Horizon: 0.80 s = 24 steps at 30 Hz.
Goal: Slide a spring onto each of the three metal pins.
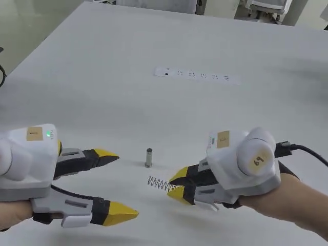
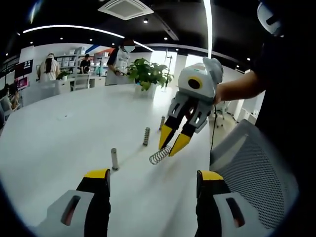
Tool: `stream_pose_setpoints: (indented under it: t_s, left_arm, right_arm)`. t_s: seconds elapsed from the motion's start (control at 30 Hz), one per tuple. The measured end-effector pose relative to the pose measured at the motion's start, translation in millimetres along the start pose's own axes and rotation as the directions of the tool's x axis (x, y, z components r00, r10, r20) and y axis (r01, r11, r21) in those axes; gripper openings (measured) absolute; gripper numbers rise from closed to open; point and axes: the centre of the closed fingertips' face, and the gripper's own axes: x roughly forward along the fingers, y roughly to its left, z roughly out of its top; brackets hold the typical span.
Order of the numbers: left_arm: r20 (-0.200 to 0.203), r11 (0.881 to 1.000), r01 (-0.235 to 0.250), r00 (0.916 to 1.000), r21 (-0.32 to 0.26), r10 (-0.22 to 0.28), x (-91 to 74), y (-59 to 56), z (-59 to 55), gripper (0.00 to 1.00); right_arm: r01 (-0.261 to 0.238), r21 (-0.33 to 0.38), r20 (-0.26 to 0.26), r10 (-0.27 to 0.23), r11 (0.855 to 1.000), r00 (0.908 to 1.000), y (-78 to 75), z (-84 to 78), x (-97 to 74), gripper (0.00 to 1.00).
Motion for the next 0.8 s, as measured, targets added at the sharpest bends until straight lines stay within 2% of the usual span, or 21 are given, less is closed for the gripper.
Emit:
stream_pose_setpoints:
  t_s: [0.03,0.1,0.2,0.3,0.5,0.63,0.7,0.8]
  left_arm:
    - [0.001,1.0,0.003,1.0,0.001,-0.003,1.0,-0.7,0.3,0.65]
    - [0.002,1.0,0.022,0.9997,-0.005,-0.022,3.7,-2.9,0.2,0.59]
    - [0.032,0.997,0.072,0.9969,-0.033,-0.071,10.4,-11.5,5.8,0.51]
    - [0.051,0.997,0.081,0.9955,-0.016,-0.08,15.8,-14.9,12.1,0.46]
    - [0.039,0.994,0.107,0.9934,0.014,-0.108,21.7,-18.8,13.3,0.4]
    - [0.05,0.991,0.13,0.99,0.037,-0.132,23.4,-22.8,14.5,0.36]
    - [0.04,0.989,0.131,0.9903,0.064,-0.133,25.1,-23.4,12.6,0.31]
    - [0.038,0.988,0.137,0.9895,0.069,-0.14,26.8,-24.4,12.6,0.26]
  right_arm:
    - [0.017,-0.019,0.005,-0.017,1.0,0.9998,-2.3,1.1,-1.3,0.07]
    - [0.012,-0.029,0.023,-0.011,1.0,0.9997,-0.9,4.1,-4.0,0.07]
    - [0.006,-0.055,0.023,-0.005,0.998,0.9997,1.3,5.5,-6.2,0.07]
    - [0.0,-0.067,0.018,0.001,0.998,0.9998,3.6,5.0,-7.3,0.07]
    - [-0.02,-0.115,0.026,0.023,0.993,0.9994,10.8,9.0,-11.1,0.07]
    - [-0.03,-0.133,0.043,0.036,0.991,0.9984,12.9,13.5,-13.9,0.07]
    - [-0.032,-0.146,0.046,0.039,0.989,0.9982,13.0,14.3,-14.7,0.07]
    - [-0.041,-0.16,0.058,0.051,0.986,0.997,15.2,17.1,-16.1,0.07]
